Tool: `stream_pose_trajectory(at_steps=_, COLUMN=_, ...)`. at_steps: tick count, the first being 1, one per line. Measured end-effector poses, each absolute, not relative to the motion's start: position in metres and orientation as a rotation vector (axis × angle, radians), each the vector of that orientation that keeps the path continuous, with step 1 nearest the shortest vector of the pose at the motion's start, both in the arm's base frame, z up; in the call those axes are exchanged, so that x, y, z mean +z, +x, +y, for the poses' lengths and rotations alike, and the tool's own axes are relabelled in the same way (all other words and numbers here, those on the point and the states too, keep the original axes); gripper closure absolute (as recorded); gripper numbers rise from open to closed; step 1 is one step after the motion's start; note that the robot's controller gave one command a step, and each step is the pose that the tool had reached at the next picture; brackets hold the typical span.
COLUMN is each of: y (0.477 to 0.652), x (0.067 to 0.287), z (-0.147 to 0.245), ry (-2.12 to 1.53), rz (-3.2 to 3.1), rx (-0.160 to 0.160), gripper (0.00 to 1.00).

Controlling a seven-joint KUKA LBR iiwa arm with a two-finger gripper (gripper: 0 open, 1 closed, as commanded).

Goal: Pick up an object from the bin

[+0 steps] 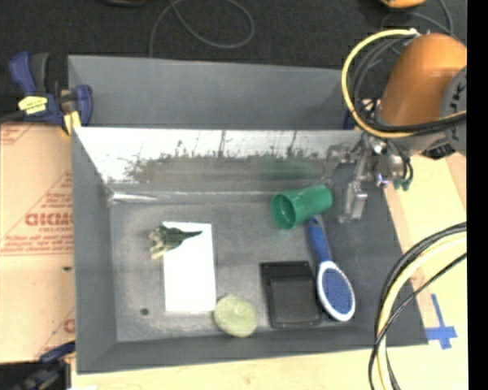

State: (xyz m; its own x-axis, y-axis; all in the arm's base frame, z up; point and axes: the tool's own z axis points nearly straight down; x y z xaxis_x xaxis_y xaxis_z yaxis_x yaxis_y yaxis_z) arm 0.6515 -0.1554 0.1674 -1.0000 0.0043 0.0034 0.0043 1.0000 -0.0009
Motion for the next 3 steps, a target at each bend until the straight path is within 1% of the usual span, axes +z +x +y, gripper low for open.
stream_pose_trajectory(at_steps=1, y=0.653, x=0.173, z=-0.155, ry=-0.002, rz=-3.146, rx=0.004, gripper=0.0)
stream_pose_trajectory(at_steps=2, y=0.651, x=0.111, z=-0.141, ry=-0.308, rz=-3.136, rx=0.0, gripper=0.0)
stream_pose_trajectory(at_steps=3, y=0.653, x=0.133, z=-0.14, ry=0.026, rz=-3.145, rx=0.003, gripper=0.0)
